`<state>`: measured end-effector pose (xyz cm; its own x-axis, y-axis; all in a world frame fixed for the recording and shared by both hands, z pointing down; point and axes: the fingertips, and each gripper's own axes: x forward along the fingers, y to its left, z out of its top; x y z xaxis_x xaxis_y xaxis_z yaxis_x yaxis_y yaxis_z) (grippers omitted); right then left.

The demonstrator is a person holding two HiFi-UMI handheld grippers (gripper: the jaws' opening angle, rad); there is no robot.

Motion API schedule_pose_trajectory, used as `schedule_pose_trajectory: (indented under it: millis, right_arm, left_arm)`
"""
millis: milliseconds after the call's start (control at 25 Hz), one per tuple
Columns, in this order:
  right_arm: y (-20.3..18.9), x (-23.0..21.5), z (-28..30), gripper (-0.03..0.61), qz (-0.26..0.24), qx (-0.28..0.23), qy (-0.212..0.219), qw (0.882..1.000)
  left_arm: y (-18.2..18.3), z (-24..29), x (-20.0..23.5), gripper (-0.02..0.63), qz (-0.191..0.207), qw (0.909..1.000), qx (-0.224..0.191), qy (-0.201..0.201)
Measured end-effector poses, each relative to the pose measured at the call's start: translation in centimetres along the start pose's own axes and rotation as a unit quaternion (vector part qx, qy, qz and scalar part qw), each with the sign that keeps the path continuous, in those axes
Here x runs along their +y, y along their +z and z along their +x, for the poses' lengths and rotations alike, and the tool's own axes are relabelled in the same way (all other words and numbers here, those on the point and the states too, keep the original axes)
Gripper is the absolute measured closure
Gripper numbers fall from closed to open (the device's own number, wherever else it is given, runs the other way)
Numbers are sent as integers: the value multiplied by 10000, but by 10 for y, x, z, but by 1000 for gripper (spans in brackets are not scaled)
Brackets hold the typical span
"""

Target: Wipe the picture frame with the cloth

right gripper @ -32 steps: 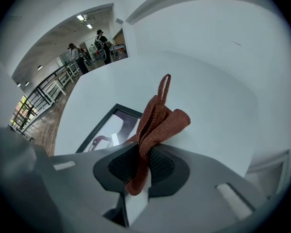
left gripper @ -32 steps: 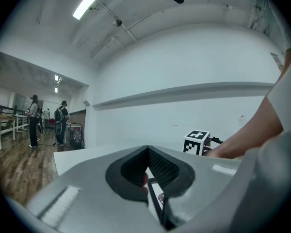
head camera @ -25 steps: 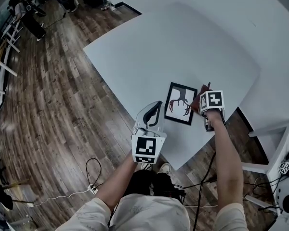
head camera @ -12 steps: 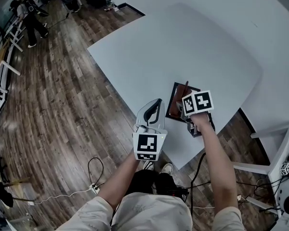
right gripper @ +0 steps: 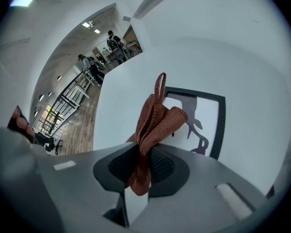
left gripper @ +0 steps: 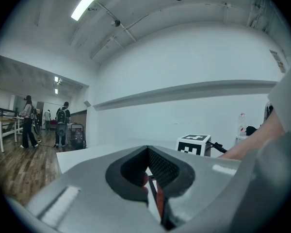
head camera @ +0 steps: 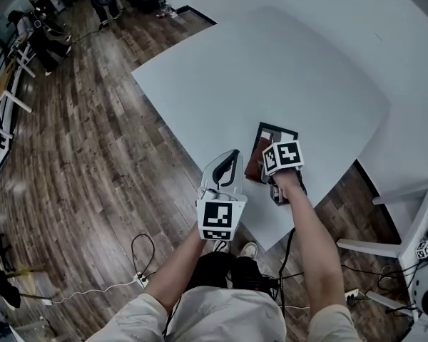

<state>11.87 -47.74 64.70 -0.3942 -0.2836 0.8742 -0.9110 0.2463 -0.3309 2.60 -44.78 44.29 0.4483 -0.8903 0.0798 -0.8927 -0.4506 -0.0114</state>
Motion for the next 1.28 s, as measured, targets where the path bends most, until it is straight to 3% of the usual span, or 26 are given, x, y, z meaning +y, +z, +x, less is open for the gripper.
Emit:
schedule_pose_trajectory:
  millis: [440,760,960,1160,1280]
  right_arm:
    - [-38,-91,-46,500,472,22,-608,9970]
    - [-50,-118,-68,500,698,-90,-839,9940]
    - [-29,-94,-83,500,561,-412,-621,9956]
    - [7,-23,-79,500,348,-713,180,9967]
    - [12,13,-56,500,255,-599,494,9967]
  left_arm:
    - [1,10,-27,614,-59,9997,-13,-256]
    - [2,7,-33,614,-36,9994,-39,-347]
    - [4,4,-28,614,-37,9995,-60,-292]
    - [6,1,-23,614,-1,9997,-68,-252]
    - [6,-1,-19,614,8,9998,-67,-192]
